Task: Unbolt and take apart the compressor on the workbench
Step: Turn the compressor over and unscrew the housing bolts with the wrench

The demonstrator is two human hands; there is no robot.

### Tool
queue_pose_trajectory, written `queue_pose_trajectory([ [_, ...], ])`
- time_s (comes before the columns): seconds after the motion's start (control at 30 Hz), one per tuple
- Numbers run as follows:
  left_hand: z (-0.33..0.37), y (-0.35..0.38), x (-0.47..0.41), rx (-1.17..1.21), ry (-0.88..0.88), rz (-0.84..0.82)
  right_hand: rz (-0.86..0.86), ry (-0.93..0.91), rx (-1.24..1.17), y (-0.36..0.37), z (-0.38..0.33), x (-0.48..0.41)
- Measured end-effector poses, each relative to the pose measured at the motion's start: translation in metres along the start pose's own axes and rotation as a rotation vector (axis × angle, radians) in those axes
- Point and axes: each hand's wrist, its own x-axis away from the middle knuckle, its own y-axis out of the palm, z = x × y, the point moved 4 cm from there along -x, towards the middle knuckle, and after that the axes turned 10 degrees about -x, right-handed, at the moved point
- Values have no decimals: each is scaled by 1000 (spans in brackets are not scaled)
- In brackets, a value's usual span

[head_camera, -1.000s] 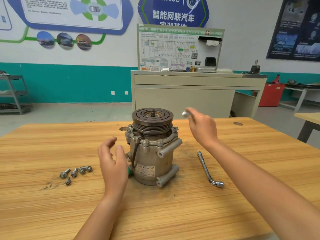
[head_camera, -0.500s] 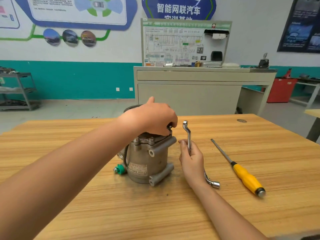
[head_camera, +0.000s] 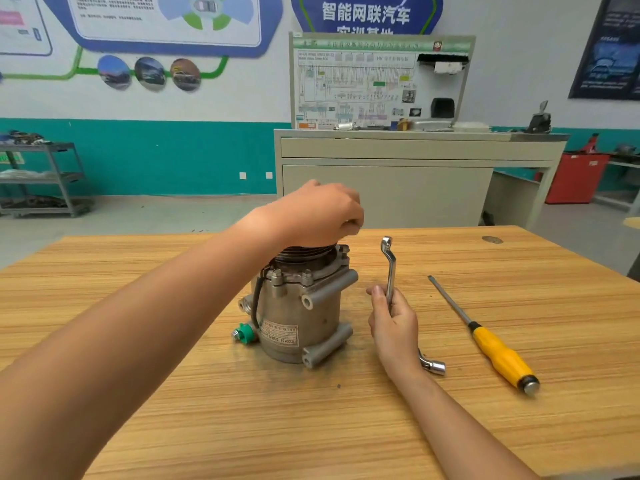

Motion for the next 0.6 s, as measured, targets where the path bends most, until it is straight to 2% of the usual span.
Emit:
queue_pose_trajectory([
  [0.1, -2, -6, 0, 11, -38, 36, -40, -16, 32, 1, 1, 2],
  [0.2, -9, -11, 22, 256, -162, 227, -124, -20, 116, 4, -3, 4],
  [0.27, -20, -8, 54, 480, -334, 429, -167, -33, 155, 2, -12, 6],
  [0.37, -31, 23, 117, 736, -738, 785, -223, -111, 285, -8, -42, 12],
  [0.4, -29, 41, 134, 793, -868, 845, -242, -128, 334, -11, -53, 13],
  [0.5, -10, 95, 162, 855, -1108, 780, -325, -148, 579, -15, -84, 13],
  [0.6, 1, 115, 163, 837, -1105, 729, -422, -128, 844, -8, -106, 11],
])
